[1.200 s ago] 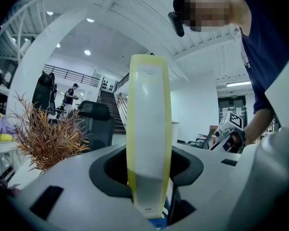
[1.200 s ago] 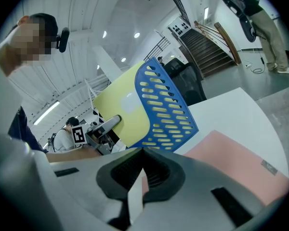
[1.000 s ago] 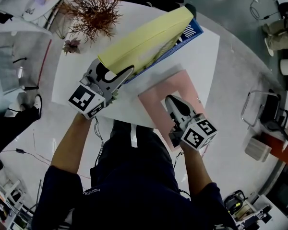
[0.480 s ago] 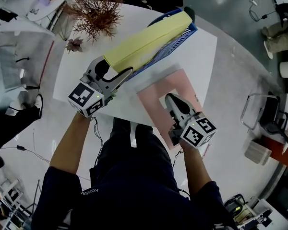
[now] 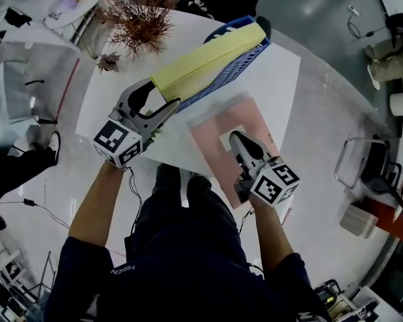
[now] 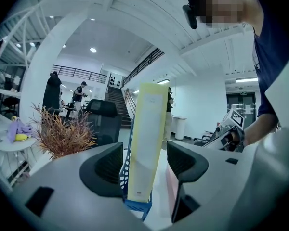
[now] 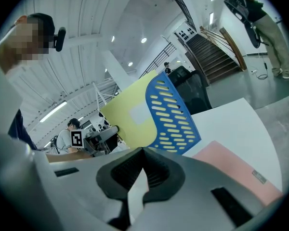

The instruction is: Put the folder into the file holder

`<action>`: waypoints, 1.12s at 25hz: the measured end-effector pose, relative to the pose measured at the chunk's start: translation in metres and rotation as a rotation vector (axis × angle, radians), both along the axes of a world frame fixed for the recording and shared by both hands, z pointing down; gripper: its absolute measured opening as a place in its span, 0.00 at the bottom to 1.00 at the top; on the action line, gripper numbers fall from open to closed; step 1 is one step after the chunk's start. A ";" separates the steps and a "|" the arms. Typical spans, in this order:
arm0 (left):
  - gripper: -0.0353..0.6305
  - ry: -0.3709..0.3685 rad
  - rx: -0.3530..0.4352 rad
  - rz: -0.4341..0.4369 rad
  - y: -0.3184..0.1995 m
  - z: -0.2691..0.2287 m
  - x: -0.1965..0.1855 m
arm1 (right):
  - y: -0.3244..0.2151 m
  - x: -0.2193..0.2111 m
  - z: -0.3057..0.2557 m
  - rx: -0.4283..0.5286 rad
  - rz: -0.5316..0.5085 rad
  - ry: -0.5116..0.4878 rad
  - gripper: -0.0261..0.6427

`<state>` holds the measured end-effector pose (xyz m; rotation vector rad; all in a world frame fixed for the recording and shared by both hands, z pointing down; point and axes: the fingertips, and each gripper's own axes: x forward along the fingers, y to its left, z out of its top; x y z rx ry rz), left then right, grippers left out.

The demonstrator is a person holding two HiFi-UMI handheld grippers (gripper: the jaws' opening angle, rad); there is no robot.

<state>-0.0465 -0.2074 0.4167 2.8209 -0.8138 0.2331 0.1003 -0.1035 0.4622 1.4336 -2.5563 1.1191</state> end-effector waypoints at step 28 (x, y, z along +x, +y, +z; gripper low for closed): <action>0.48 0.011 -0.103 -0.150 0.052 -0.015 -0.034 | -0.018 0.008 -0.026 0.071 -0.022 -0.021 0.05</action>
